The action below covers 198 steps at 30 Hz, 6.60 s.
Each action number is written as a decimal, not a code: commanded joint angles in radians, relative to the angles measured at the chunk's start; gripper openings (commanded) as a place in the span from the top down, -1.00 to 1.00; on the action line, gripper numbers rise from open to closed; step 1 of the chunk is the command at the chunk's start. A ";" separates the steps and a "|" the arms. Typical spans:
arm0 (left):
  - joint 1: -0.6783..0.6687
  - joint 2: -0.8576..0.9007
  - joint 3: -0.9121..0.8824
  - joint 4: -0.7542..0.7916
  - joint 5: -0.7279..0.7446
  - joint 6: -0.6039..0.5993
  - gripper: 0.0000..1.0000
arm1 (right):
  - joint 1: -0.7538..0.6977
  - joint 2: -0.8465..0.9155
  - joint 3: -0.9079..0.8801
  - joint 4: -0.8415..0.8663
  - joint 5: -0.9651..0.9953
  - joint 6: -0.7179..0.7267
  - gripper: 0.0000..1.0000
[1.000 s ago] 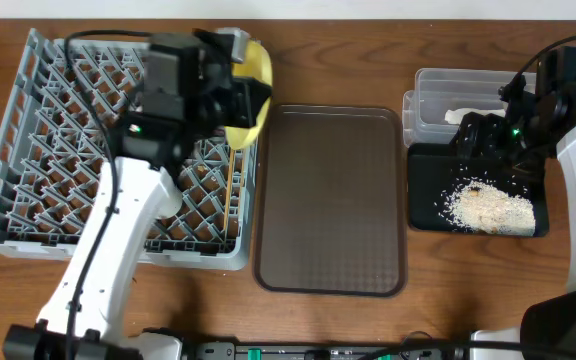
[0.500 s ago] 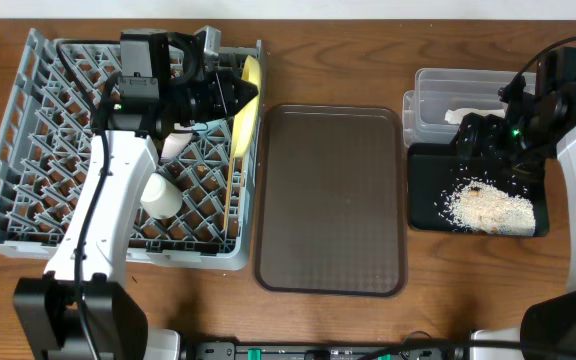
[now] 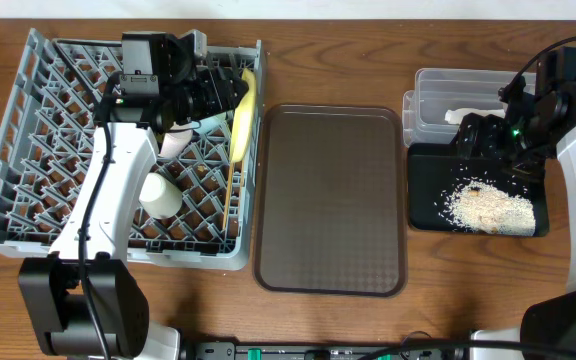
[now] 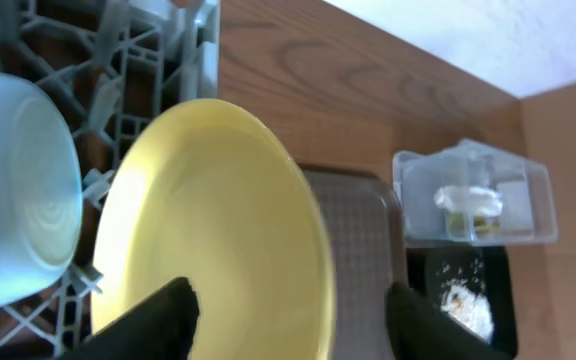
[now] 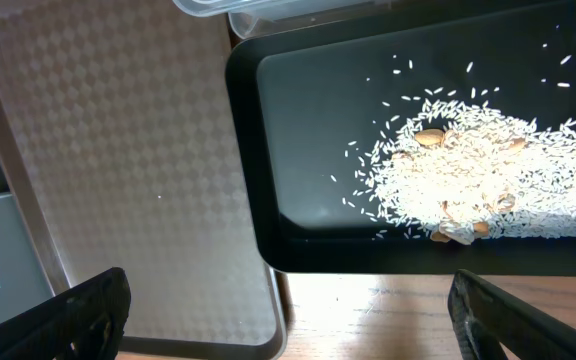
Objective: Sort waste into correct bins and load items into the dishwasher
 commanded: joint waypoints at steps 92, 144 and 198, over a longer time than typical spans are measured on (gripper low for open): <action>-0.063 -0.944 -0.430 -0.511 -0.499 0.210 -0.92 | 0.098 -1.051 -0.880 0.845 0.145 -0.093 -0.98; -0.063 -0.944 -0.430 -0.511 -0.499 0.210 -0.92 | 0.111 -1.609 -1.558 1.262 0.088 -0.164 -0.98; -0.015 -1.642 -1.298 0.355 -0.552 0.222 -0.93 | 0.111 -1.608 -1.558 1.262 0.088 -0.164 -0.98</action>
